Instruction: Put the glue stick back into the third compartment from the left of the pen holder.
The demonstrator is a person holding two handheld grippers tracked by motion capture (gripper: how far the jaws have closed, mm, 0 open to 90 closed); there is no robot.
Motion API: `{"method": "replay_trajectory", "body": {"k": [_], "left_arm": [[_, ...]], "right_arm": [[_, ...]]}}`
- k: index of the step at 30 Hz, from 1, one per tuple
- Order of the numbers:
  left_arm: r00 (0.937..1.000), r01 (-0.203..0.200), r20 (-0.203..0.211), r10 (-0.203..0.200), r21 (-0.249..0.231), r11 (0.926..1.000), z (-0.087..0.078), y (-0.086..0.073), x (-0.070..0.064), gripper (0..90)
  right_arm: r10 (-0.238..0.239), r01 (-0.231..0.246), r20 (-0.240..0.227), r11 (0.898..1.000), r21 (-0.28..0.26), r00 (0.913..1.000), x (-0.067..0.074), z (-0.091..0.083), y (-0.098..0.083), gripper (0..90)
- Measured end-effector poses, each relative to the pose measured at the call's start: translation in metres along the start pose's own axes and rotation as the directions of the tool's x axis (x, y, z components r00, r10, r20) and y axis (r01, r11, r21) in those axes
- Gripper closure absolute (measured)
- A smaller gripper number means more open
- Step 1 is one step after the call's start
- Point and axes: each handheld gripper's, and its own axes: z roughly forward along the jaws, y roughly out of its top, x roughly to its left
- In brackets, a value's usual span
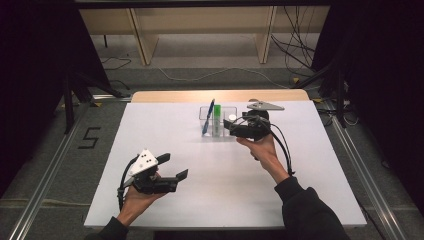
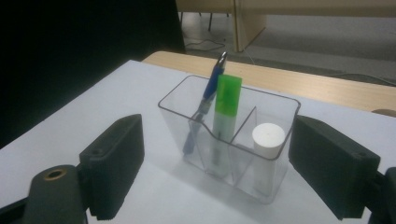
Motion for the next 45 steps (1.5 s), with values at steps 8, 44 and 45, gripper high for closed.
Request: {"method": "replay_trajectory", "body": {"k": [8,44,45], "left_arm": [[1.0000,0.001,0.001,-0.001,0.003,1.0000,0.001,0.000,0.000,15.2],[0.9992,0.038,0.014,-0.038,-0.002,0.9993,0.001,0.000,0.003,15.2],[0.9992,0.038,0.013,-0.038,-0.003,0.9993,0.001,0.000,0.003,15.2]], "right_arm": [[-0.006,0.006,-0.016,1.000,-0.004,0.9999,0.003,-0.009,-0.006,18.9],[-0.044,0.041,-0.098,0.999,-0.035,0.9942,0.012,-0.055,-0.045,18.8],[-0.043,0.040,-0.101,0.999,-0.034,0.9940,0.013,-0.056,-0.046,18.8]]}}
